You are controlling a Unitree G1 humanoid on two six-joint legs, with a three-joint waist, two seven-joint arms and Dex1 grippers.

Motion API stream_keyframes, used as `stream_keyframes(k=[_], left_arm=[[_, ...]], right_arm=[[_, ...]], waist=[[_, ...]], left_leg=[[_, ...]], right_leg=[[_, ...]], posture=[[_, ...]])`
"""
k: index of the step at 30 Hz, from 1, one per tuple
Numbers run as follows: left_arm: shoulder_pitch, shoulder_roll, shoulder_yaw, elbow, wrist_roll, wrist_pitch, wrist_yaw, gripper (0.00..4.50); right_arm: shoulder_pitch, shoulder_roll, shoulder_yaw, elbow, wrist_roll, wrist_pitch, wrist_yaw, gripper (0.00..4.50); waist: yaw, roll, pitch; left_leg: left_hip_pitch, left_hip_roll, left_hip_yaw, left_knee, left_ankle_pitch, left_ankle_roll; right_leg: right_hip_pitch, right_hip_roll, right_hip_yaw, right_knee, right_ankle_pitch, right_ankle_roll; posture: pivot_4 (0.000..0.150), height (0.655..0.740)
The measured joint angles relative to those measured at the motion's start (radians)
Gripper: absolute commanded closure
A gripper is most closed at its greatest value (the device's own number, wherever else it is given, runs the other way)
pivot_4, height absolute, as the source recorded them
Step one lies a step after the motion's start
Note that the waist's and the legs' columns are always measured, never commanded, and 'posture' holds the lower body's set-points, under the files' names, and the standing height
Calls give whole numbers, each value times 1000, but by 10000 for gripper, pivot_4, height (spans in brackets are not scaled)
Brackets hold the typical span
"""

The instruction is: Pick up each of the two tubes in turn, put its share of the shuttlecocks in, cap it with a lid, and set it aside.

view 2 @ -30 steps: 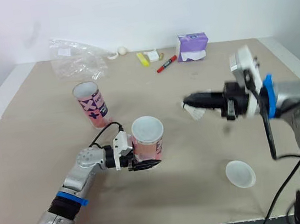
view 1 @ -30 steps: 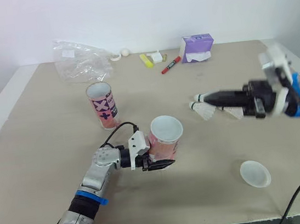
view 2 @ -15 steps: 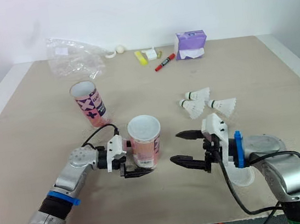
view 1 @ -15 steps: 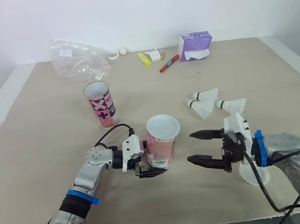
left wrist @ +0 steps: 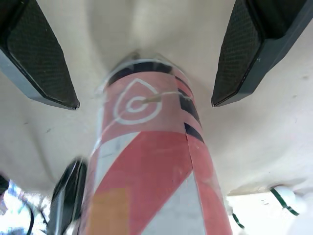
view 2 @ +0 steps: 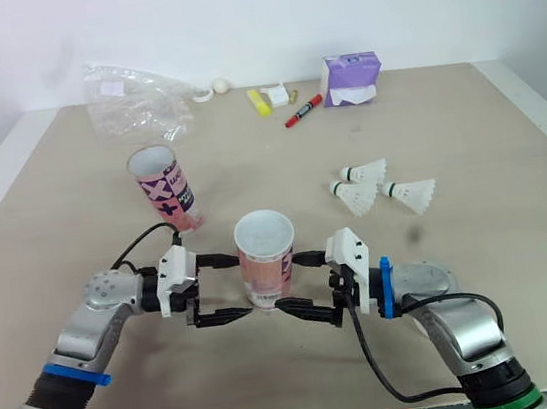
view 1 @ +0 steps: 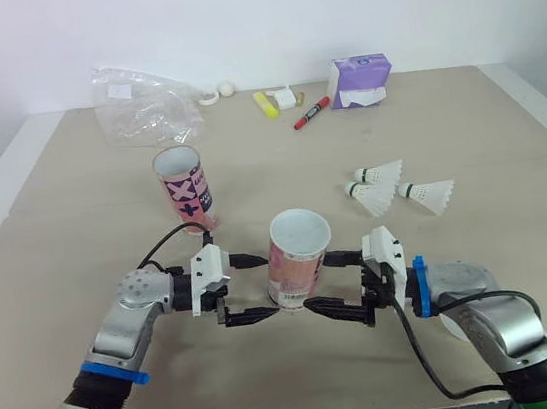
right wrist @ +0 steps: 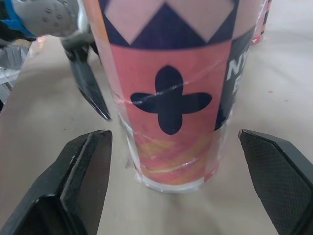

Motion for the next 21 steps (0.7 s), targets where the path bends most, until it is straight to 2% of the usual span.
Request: stream_keyframes(k=[7, 21], left_arm=[[51, 52, 16, -74, -45, 96, -3, 0], [109, 93, 45, -143, -55, 113, 10, 0]], right_arm=[[-17, 51, 41, 52, -39, -78, -16, 726], [-67, 155, 108, 151, -97, -173, -37, 726]], waist=[[0, 0, 1], [-1, -1, 3]], left_leg=[[0, 0, 0, 0, 0, 0], [1, 1, 0, 0, 0, 0]], right_leg=[[0, 0, 0, 0, 0, 0], [0, 0, -1, 0, 0, -1]], posture=[[1500, 7400], [1500, 7400]])
